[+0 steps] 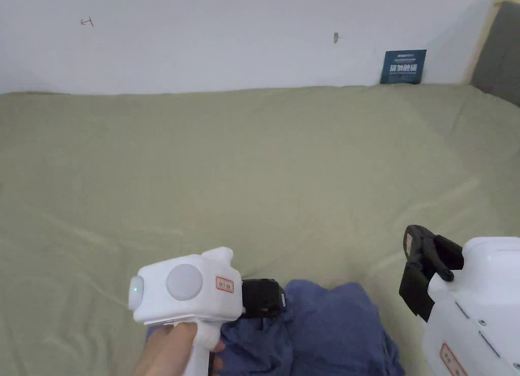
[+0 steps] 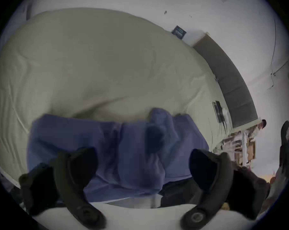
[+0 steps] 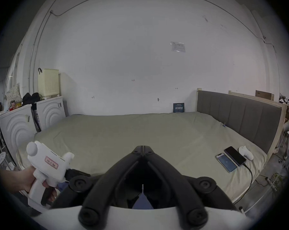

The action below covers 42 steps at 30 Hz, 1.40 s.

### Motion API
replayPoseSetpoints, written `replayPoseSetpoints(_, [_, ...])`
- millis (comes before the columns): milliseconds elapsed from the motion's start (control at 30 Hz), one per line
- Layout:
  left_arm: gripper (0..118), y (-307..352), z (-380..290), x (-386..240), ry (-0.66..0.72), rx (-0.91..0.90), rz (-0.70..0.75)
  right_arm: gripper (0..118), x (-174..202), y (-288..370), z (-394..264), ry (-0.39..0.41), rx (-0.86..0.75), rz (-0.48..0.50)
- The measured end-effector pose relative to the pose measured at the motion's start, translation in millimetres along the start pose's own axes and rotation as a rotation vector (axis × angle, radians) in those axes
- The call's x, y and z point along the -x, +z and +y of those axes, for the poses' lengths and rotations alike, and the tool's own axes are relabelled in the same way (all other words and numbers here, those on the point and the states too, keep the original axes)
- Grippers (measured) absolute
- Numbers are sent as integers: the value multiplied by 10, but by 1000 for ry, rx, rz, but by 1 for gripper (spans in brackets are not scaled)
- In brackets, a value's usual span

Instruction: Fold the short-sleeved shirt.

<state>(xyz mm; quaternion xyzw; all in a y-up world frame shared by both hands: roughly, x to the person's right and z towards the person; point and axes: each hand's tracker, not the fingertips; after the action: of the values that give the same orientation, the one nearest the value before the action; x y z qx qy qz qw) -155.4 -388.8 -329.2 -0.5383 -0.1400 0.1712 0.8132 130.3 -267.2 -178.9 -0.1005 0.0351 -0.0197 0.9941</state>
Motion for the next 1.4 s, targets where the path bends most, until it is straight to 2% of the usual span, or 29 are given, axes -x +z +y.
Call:
replayPoseSetpoints(133, [108, 227, -20, 66, -5, -19, -37, 0, -62, -31, -8, -9, 7, -9])
replayPoseSetpoints(167, [97, 346, -14, 68, 4, -40, -36, 0, -65, -40, -13, -14, 7, -9])
replayPoseSetpoints(200, [54, 499, 1, 119, -1, -79, -62, 0, -60, -50, -19, -21, 9, -9])
replayPoseSetpoints(233, [4, 627, 10, 176, -10, -117, -81, 0, -53, -63, -23, -25, 12, -3])
replayPoseSetpoints(267, [0, 710, 12, 221, -12, -121, -101, 0, -45, -77, -26, -26, 13, -1])
replayPoseSetpoints(333, [0, 728, 40, 322, 18, -146, -62, 0, -18, -107, -43, -23, 15, 6])
replayPoseSetpoints(367, [0, 672, 67, 371, -1, -122, -89, 0, -10, -119, -49, -23, 18, 9])
replayPoseSetpoints(500, [0, 229, -14, 432, 69, -14, -291, 0, 32, -161, -100, -28, 39, 19])
replayPoseSetpoints(633, [0, -372, -240, 376, 72, 119, -340, 0, 52, -150, -152, -15, 65, 20])
replayPoseSetpoints(700, [0, -578, -367, 366, 47, 160, -256, 0, 47, -159, -163, -13, 80, 22])
replayPoseSetpoints(733, [0, -555, -383, 365, 17, 161, -219, 0, 53, -163, -172, -9, 85, 20])
replayPoseSetpoints(800, [0, -299, -310, 356, 44, 130, -281, 0, 59, -169, -170, -2, 90, 19])
replayPoseSetpoints(900, [0, 279, -159, 451, -23, 36, -300, 0, 101, -212, -159, 5, 92, 24])
replayPoseSetpoints(1033, [0, 1053, -61, 982, 36, -91, -294, 0, 224, -271, -139, 10, 91, 48])
replayPoseSetpoints(1133, [0, 1200, -81, 1487, 95, -95, -189, 0, 331, -320, -150, 20, 97, 71])
replayPoseSetpoints(1200, [0, 1124, -127, 1756, 138, -55, -191, 0, 399, -350, -163, 24, 104, 85])
replayPoseSetpoints(1233, [0, 1033, -145, 1791, 176, -40, -230, 0, 434, -365, -169, 27, 109, 91])
replayPoseSetpoints(1267, [15, 980, -164, 1849, 193, -30, -252, 0, 457, -372, -178, 28, 113, 98])
replayPoseSetpoints(1300, [70, 918, -190, 1901, 216, -25, -296, 0, 486, -382, -187, 29, 118, 101])
replayPoseSetpoints(1333, [110, 854, -217, 1922, 248, -32, -353, 0, 511, -393, -194, 34, 122, 106])
replayPoseSetpoints(1367, [118, 689, -191, 2077, 272, -34, -369, 0, 528, -401, -200, 39, 125, 111])
replayPoseSetpoints(1400, [118, 558, -188, 2106, 276, -37, -357, 0, 545, -414, -207, 45, 130, 113])
